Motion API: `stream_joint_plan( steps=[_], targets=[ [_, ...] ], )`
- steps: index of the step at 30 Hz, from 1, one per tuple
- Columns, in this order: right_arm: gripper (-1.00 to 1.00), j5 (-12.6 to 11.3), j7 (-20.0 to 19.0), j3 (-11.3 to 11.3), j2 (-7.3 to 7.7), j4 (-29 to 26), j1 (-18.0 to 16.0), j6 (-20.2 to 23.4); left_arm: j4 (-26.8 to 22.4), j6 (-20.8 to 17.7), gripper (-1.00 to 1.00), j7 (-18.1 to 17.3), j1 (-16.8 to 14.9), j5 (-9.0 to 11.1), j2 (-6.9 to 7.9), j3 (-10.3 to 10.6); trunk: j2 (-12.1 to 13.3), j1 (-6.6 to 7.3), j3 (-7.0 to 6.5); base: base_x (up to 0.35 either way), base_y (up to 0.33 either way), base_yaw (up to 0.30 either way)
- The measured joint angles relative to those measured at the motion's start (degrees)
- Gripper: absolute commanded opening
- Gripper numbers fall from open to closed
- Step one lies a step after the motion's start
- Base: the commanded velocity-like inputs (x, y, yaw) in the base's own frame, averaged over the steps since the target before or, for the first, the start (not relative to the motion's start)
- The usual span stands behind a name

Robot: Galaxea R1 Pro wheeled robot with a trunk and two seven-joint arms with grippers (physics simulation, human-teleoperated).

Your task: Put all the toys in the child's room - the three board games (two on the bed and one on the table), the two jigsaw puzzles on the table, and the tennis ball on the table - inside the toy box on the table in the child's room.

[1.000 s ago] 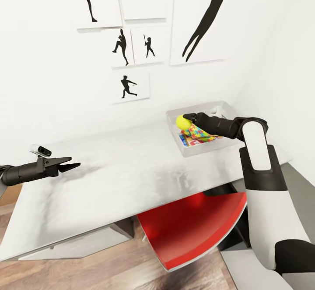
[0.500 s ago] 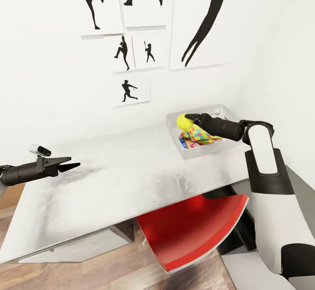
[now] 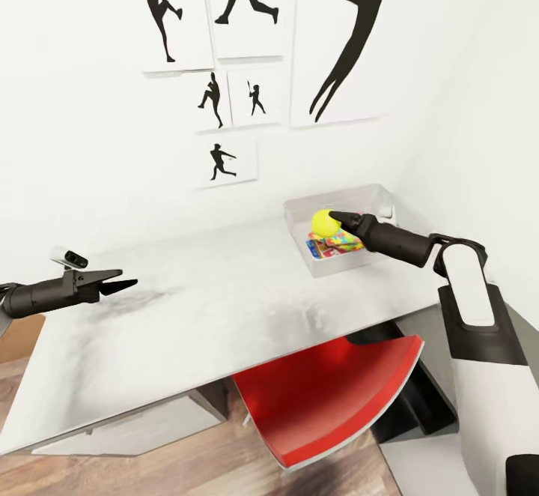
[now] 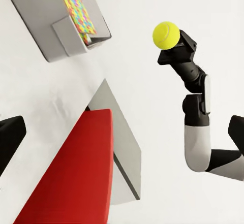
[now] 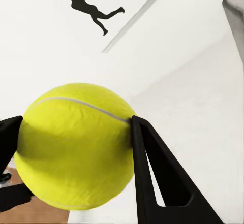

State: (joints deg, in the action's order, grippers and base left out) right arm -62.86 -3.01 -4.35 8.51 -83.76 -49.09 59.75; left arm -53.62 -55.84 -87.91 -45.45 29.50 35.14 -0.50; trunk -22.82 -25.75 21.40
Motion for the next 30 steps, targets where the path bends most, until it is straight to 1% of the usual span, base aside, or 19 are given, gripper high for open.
stream_joint_plan(
  steps=[1,5,6,7,8,10,14,17,18,19,20,23,26,30],
  targets=[
    [-1.00,-0.17,-0.69,-0.40,0.00,0.01,0.50,0.00,0.00,0.00,1.00,-0.01,0.08,-0.01,0.01,-0.01,0.00,0.00,-0.10,0.000,0.000,0.000],
    [-1.00,-0.30,-6.78,-2.76,0.11,-0.01,3.75,0.01,0.01,0.06,1.00,-0.06,1.15,0.09,0.64,-0.06,0.00,0.00,-0.48,0.000,0.000,0.000],
    [-1.00,-0.23,-8.67,-3.30,0.27,-0.01,4.80,0.01,0.00,0.50,1.00,-0.06,1.79,0.12,0.79,-0.05,0.00,0.00,-0.57,0.000,0.000,0.000],
    [-1.00,-0.24,-9.24,-3.44,0.31,-0.01,5.19,0.01,0.01,0.77,1.00,-0.06,2.07,0.13,0.83,-0.05,0.00,0.00,-0.67,0.000,0.000,0.000],
    [-1.00,0.01,-10.34,-3.66,0.43,0.02,6.32,0.00,0.01,1.79,1.00,-0.06,2.84,0.14,0.89,-0.05,0.00,0.00,-0.76,0.000,0.000,0.000],
    [-1.00,0.10,-11.11,-3.84,0.61,0.05,7.77,0.01,0.10,3.38,1.00,-0.05,3.97,0.10,0.98,-0.06,0.00,0.00,-0.95,0.000,0.000,0.000],
    [-1.00,0.05,-11.61,-3.97,0.70,-0.01,9.84,0.01,1.90,6.38,1.00,-0.07,5.78,0.19,1.18,-0.02,0.00,0.00,-1.33,0.000,0.000,0.000],
    [-1.00,-0.12,-11.75,-3.94,0.67,-0.77,11.64,0.01,2.48,7.32,1.00,-1.15,6.30,0.17,1.34,-0.05,0.00,0.00,-1.62,0.000,0.000,0.000],
    [-1.00,-0.10,-12.18,-3.94,0.65,-1.74,13.26,0.01,2.68,7.60,1.00,-1.87,6.42,0.05,1.43,-0.08,0.00,0.00,-1.71,0.000,0.000,0.000],
    [-1.00,-0.18,-12.52,-3.96,0.65,-2.04,13.94,0.02,2.74,7.67,1.00,-1.89,6.46,0.00,1.48,-0.09,0.00,0.00,-1.81,0.000,0.000,0.000],
    [-1.00,-0.17,-13.52,-4.00,0.65,-2.54,15.17,0.01,2.80,7.76,1.00,-1.89,6.52,-0.06,1.73,-0.09,0.00,0.00,-1.90,0.000,0.000,0.000],
    [-1.00,-0.18,-16.39,-4.09,0.64,-3.09,16.83,0.03,2.85,7.84,1.00,-1.89,6.58,-0.12,2.09,-0.05,0.00,0.00,-2.19,0.000,0.000,0.000],
    [-1.00,0.12,-22.48,-4.16,0.64,-3.61,19.27,-0.09,2.89,7.91,1.00,-1.89,6.62,-0.01,2.36,0.00,0.00,0.00,-2.47,0.000,0.000,0.000],
    [-1.00,0.26,-25.03,-4.18,0.49,-3.82,21.50,-0.28,2.91,7.91,1.00,-1.89,6.63,0.17,2.43,0.04,0.00,0.00,-2.85,0.000,0.000,0.000]
  ],
)
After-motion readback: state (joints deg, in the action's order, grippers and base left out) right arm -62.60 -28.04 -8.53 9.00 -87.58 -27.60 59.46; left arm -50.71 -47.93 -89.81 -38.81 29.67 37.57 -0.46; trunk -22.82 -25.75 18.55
